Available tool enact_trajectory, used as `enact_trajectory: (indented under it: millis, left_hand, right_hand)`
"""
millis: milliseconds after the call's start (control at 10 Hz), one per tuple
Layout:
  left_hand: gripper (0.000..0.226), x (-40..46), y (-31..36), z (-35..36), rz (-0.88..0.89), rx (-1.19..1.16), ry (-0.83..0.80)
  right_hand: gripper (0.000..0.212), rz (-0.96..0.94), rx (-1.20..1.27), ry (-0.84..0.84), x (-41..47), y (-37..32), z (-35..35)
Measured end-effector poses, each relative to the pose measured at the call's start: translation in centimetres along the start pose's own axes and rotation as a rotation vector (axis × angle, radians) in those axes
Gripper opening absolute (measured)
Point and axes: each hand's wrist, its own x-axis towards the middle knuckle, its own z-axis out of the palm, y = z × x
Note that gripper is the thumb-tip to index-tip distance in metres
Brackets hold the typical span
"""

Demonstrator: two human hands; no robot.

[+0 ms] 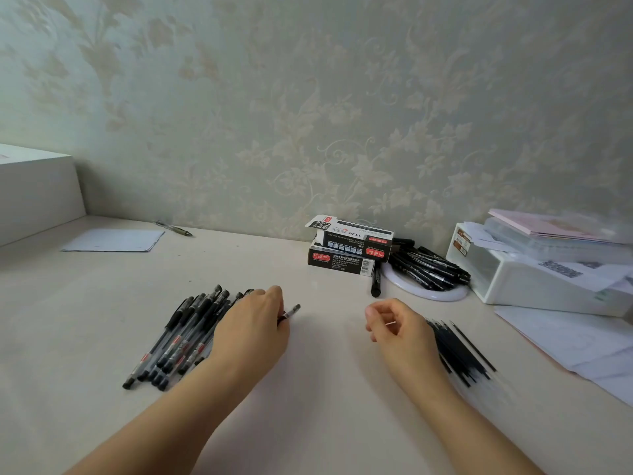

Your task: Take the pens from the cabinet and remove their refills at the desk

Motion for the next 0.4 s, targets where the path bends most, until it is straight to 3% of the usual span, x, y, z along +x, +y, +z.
enact_trajectory:
  millis: [200,400]
  left_hand:
    - [0.013,0.0,0.1,-0.3,-0.061,0.049,0.008]
    - [0.019,-0.4,1.2,0.6,0.095,0.016,0.06]
  right_hand:
    - [0.013,-0.036,-0.065,-0.005,0.0,0.5,0.1]
    - [0.014,-0.029,-0.059,0.005,0.0,0.5,0.1]
